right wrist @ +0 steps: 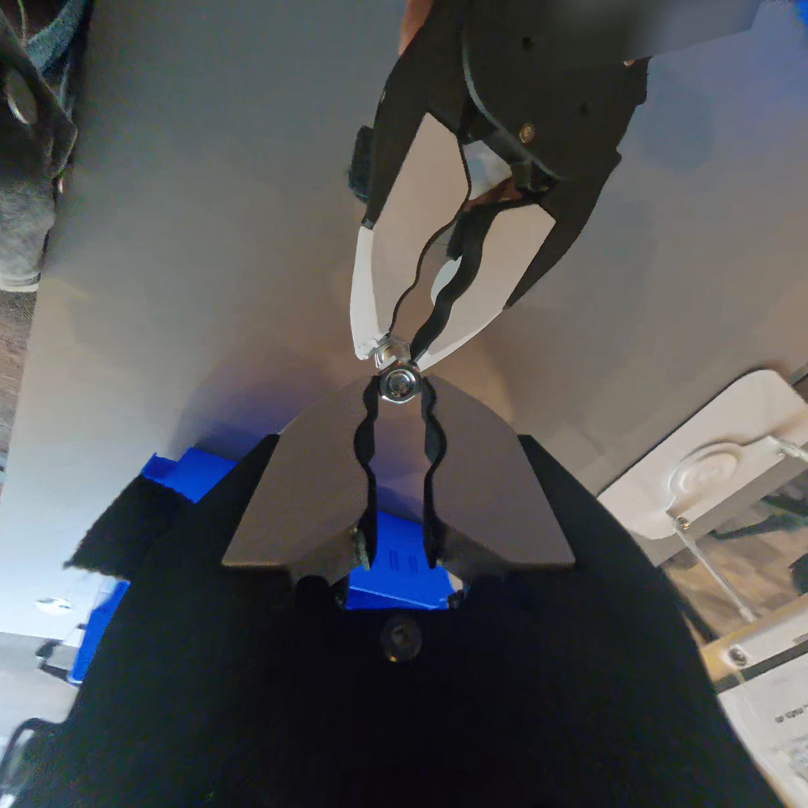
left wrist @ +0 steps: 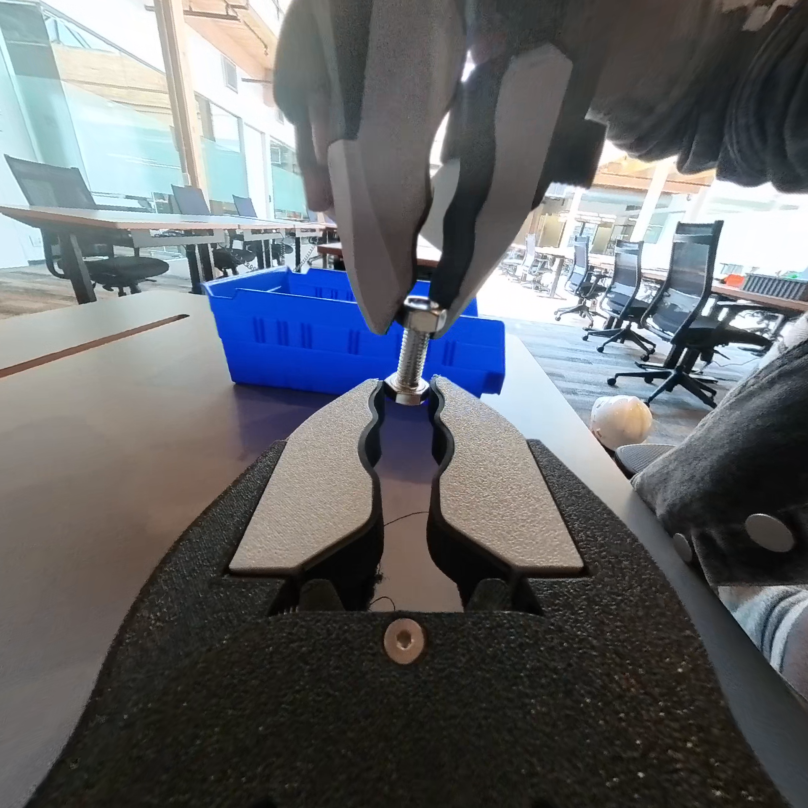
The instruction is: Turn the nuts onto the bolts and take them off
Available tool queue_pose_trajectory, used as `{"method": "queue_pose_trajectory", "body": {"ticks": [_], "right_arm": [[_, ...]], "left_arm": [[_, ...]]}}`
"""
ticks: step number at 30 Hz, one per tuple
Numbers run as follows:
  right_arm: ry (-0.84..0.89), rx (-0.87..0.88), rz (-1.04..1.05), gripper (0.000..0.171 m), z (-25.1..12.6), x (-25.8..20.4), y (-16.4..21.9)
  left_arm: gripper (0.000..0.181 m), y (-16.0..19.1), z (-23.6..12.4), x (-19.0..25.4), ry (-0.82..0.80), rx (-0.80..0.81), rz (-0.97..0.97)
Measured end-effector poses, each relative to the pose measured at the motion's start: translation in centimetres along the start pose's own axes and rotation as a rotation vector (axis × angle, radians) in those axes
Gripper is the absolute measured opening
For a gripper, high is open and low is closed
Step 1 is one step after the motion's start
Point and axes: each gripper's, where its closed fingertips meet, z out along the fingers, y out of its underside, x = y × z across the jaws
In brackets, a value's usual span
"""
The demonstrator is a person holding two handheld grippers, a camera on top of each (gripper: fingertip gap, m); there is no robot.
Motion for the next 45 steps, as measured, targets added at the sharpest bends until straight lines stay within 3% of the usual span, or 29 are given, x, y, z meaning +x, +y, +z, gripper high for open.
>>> {"method": "queue_pose_trajectory", "body": {"ticks": [5,11,14,17,20,24,25,26,27,28,31,35,37,41,44,45], "right_arm": [[0.032,-0.037,0.265,0.018,0.0,-0.5,0.2],[0.109,-0.021,0.835,0.018,0.2,-0.8,0.0],[0.110,0.012,0.915,0.019,0.2,-1.2,0.1],[0.201,0.102,0.913,0.037,-0.6,-0.7,-0.2],[0.385,0.453,0.937,0.050,-3.5,0.8,-1.8],[0.742,1.169,0.854,0.078,-12.1,1.1,-2.2],[0.787,1.279,0.817,0.082,-14.0,0.9,-1.6],[0.782,1.329,0.799,0.099,-15.1,0.8,-1.1],[0.766,1.333,0.797,0.114,-15.7,1.2,-0.4],[0.765,1.329,0.778,0.117,-16.2,1.7,0.2],[0.744,1.346,0.722,0.088,-18.0,3.3,1.8],[0.846,1.514,0.466,0.000,-22.8,3.3,2.2],[0.930,1.627,0.380,0.000,-24.5,2.1,2.6],[0.862,1.672,0.417,0.002,-23.6,1.4,2.4],[0.673,1.546,0.484,0.051,-21.2,2.1,1.1],[0.614,1.512,0.476,0.053,-20.5,2.3,0.4]], "left_arm": [[0.019,0.1,0.1,0.0,-0.007,-0.013,0.016],[0.019,0.3,0.2,0.0,-0.025,-0.019,0.028],[0.019,0.3,0.3,0.2,-0.014,-0.021,0.031],[0.018,0.3,0.2,0.2,-0.006,-0.019,0.024],[0.019,0.4,0.4,0.3,0.003,-0.021,0.027],[0.019,0.4,0.4,0.4,0.000,-0.025,0.041],[0.019,0.4,0.4,0.4,-0.002,-0.027,0.045],[0.019,0.4,0.4,0.4,-0.007,-0.025,0.048],[0.019,0.4,0.4,0.4,-0.007,-0.023,0.043],[0.019,0.3,0.4,0.3,-0.010,-0.020,0.037],[0.019,0.3,0.3,0.2,-0.020,-0.019,0.038],[0.019,0.1,0.1,0.0,-0.022,-0.008,0.020],[0.019,0.0,0.0,-0.4,-0.024,0.003,0.003],[0.019,0.0,0.0,-0.1,-0.025,0.008,0.022],[0.019,0.3,0.3,0.5,0.005,-0.010,0.025],[0.019,0.4,0.5,0.8,0.018,-0.021,0.033]]}}
